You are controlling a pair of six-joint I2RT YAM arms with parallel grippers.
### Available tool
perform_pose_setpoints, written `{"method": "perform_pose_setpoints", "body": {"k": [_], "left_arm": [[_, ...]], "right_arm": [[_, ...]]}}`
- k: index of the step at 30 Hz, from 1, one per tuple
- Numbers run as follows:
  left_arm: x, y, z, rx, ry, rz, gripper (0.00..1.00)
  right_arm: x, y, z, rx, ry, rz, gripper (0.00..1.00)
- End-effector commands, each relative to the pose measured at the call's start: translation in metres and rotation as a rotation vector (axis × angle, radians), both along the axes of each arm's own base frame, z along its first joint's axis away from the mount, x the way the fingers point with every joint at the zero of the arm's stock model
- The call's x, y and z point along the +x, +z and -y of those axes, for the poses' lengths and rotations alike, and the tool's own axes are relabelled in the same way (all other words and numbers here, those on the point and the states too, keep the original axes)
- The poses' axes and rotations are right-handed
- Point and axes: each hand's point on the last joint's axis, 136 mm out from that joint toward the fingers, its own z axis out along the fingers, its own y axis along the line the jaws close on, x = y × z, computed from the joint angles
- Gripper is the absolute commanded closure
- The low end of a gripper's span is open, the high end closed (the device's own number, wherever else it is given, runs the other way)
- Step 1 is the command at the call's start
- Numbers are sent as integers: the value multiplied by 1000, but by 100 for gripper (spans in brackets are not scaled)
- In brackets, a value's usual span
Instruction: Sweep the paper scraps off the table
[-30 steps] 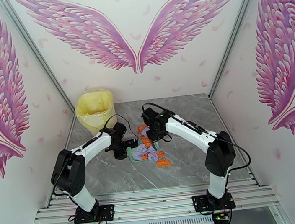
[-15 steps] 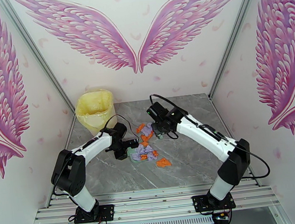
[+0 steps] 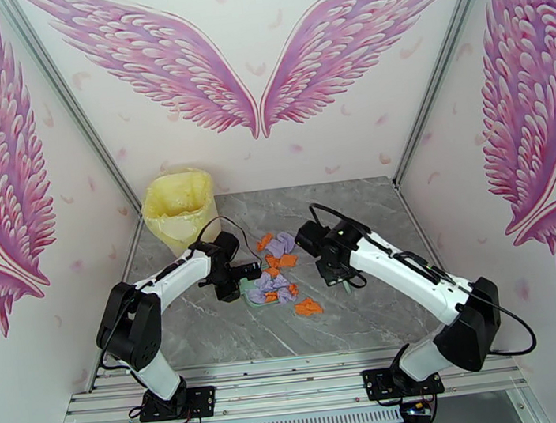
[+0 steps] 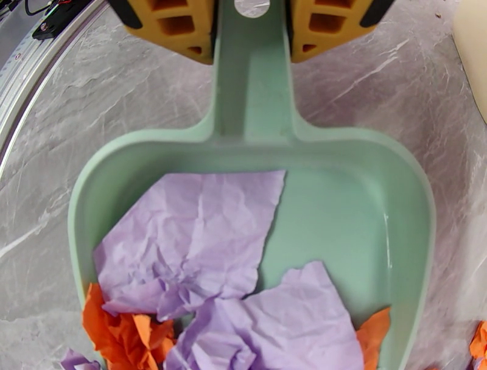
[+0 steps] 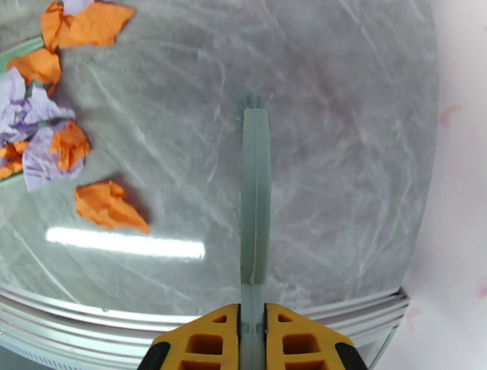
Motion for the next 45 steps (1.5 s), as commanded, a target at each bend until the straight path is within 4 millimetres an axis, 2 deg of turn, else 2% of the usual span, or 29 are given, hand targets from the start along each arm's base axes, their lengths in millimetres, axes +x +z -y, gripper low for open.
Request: {"method": "perform_pose_setpoints", "body": {"k": [1,5,11,24,32,39,45], "left_arm": [[-1,3,0,15,-5,-6,100],[-2,3,1,12,-6,-9,100],[-2,4,1,10,-8,-5,100],[-3,4,3,10,-13,-1,100],[-4,3,4,14,-19,-2,100],[-5,2,4,19,-22,-8,100],[-6,0,4,21,-23,-13,100]], "right_arm": [[-25,-13,-10,134,-119,-49,100],[-30,-29,-31,262,-176,-56,100],[-24,-28,-60,492,-288,8,100],[3,-41,-101,600,-307,-5,100],[24,-34,-120,614,-286,11,100],[32,-16,-123,599,-253,50,100],[37,-7,-138,606,-208,59,100]]}}
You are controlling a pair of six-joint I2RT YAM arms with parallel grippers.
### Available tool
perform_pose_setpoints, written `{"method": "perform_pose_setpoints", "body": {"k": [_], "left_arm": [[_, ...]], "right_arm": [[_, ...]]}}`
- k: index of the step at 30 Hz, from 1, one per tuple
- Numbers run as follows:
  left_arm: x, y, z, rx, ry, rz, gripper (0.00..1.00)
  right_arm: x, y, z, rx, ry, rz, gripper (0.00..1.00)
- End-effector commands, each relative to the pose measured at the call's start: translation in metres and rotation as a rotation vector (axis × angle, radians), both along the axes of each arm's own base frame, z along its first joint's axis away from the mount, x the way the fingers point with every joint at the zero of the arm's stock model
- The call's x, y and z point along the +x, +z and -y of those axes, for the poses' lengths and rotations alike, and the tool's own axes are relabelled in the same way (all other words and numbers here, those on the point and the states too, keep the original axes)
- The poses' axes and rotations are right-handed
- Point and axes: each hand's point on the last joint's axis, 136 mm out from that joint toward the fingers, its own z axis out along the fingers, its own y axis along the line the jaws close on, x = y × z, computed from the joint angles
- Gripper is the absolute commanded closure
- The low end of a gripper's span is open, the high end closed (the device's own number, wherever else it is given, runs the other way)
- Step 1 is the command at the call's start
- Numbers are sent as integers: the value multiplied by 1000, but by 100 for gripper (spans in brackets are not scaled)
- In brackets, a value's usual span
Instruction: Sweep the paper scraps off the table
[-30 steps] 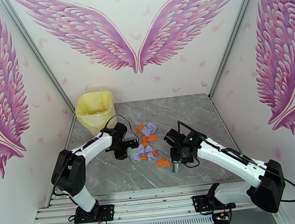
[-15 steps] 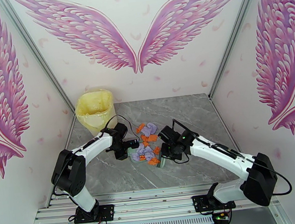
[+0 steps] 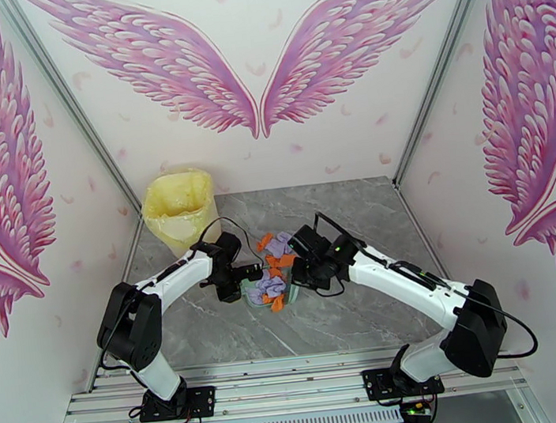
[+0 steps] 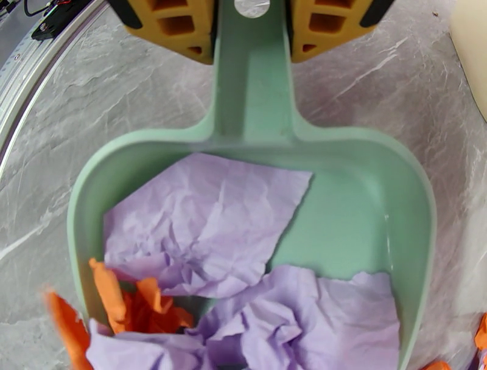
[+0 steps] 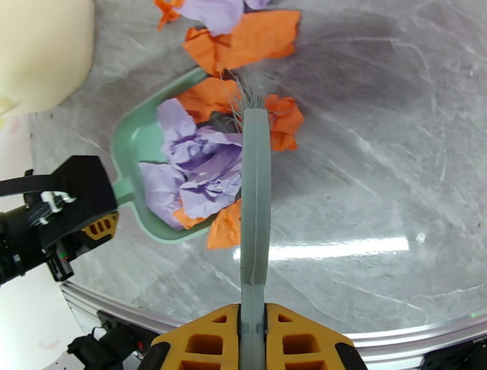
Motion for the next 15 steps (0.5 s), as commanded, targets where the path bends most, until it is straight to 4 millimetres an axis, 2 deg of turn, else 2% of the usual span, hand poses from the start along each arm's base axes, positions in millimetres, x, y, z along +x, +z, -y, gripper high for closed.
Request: {"method": "perform_pose_setpoints", "body": {"k": [1,10,15], "left_arm": [[-3,0,0,17,-6,-13,100],[-4,-1,0,20,-9,-16,100],[-4,-2,0,21,-9,-15,100]], "right_arm": [[6,6,-10,-18,32,28,100],[17,21,-28,-23,70,67,100],[7,29,-25,-40,95,76,100]]}}
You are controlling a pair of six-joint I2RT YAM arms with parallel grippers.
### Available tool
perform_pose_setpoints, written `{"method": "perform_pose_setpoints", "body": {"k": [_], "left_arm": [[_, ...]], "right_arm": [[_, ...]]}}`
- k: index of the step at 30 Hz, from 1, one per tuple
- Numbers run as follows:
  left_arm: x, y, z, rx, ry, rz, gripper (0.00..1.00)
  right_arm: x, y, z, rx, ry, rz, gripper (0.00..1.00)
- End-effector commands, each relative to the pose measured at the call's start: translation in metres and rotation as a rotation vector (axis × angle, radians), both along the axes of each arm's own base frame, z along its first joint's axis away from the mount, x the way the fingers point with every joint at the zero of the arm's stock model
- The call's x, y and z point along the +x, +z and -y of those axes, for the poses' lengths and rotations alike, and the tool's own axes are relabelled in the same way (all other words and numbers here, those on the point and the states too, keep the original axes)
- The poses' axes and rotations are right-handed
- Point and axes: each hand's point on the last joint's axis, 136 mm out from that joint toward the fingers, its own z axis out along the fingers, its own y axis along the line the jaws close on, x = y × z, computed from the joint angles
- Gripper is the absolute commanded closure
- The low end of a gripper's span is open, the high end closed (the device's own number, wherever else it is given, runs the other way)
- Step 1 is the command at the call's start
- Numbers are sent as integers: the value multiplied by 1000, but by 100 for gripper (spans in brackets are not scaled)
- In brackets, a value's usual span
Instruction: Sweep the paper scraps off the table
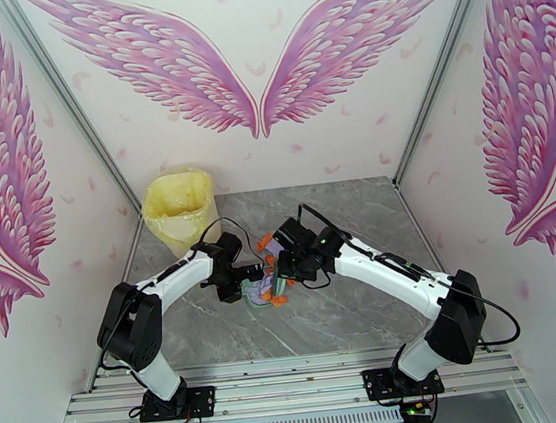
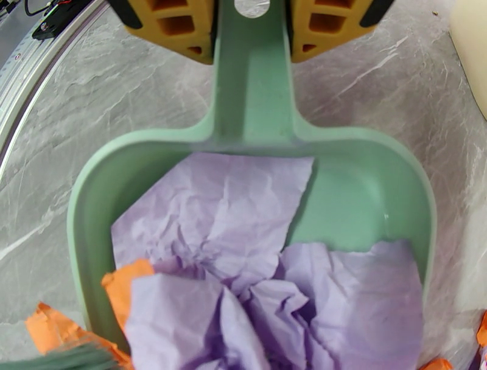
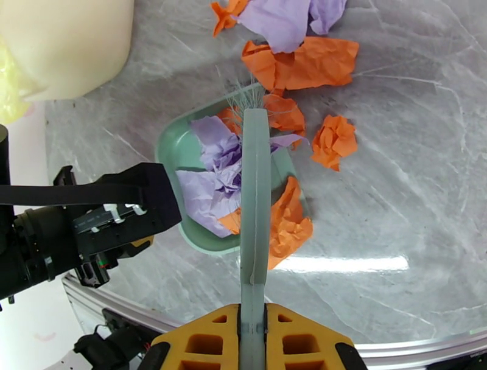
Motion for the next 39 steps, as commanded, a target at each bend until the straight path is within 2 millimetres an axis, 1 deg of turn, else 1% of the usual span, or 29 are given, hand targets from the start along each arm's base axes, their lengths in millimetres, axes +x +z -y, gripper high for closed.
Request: {"method": "perform_pose_setpoints", "body": {"k": [1,3,6,9,12,14,16,18,21,26,32,36,39], "left_arm": [[-4,-2,-1,20,-7,-15,100],[-4,-2,-1,21,-7,-16,100],[-4,-3,-1,22,-8,-19,100],[-4,-4,-1,24,-9,-22,100],[-5,-4,-1,25,-10,-21,100],[-5,-4,-1,26,-10,-22,100],[-5,-4,-1,27,-12,-22,100],[-5,-4,-1,27,-12,-22,100],[-6,-4,0,29,-15,-21,100],[-6,-4,1,29,-17,-22,100],[-7,-4,1,29,-20,-22,100],[-7,-3,1,26,-19,-13,100],[-7,-4,1,28,-19,-17,100]], "right_arm": [[-10,13,7,-30,32,28,100],[-18,15,14,-37,43,30,100],[-31,25,30,-45,43,54,100],[-40,39,49,-53,34,97,100],[-50,44,72,-109,24,110,100],[-56,38,88,-166,16,99,100],[-63,29,97,-197,13,78,100],[-69,15,103,-217,4,49,100],[-75,-4,107,-230,-11,15,100],[-72,-24,100,-205,-43,-2,100],[-57,-36,74,-151,-45,-8,100],[-49,-38,51,-105,-25,-21,100],[-44,-34,41,-98,-14,-13,100]]}}
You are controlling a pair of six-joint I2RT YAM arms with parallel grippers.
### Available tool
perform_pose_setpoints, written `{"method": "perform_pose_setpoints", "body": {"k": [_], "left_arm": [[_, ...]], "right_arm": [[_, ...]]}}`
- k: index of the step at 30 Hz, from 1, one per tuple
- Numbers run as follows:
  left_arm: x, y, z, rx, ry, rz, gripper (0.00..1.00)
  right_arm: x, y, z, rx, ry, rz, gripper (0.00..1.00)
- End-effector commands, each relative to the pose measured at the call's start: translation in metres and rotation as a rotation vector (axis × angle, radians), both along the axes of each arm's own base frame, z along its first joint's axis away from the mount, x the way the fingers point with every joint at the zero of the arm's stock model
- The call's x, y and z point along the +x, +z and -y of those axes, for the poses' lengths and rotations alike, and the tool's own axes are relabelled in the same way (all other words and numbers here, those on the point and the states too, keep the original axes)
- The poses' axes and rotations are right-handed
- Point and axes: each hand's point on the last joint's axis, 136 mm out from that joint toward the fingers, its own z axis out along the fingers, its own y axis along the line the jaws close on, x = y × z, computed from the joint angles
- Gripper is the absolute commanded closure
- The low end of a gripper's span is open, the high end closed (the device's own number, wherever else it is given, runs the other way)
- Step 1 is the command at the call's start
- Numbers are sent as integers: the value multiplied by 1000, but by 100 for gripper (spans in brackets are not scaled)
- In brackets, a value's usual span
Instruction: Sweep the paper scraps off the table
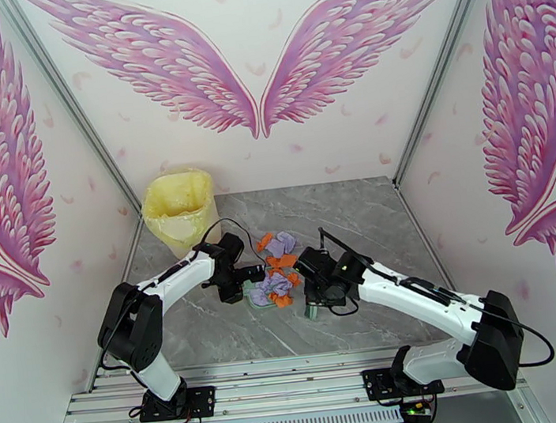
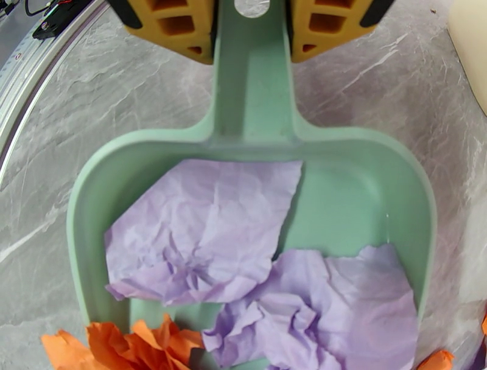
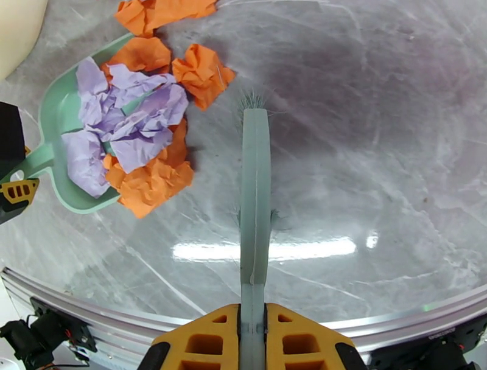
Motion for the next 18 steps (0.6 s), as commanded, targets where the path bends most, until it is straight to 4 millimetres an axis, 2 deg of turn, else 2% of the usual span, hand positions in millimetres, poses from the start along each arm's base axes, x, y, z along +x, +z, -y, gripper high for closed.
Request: {"method": "perform_pose_setpoints", "body": {"k": [1,12,15,18], "left_arm": [[-5,-4,-4,26,-5,-18,100],[-6,-6,-4,31,-5,-23,100],[-6,-6,-5,32,-3,-23,100],[-5,-6,-5,28,1,-24,100]], "right_arm": [[14,21,-30,93,7,46,100],[21,41,-69,173,63,69,100],[20,48,-69,172,73,78,100],[17,57,-60,158,80,93,100]]}}
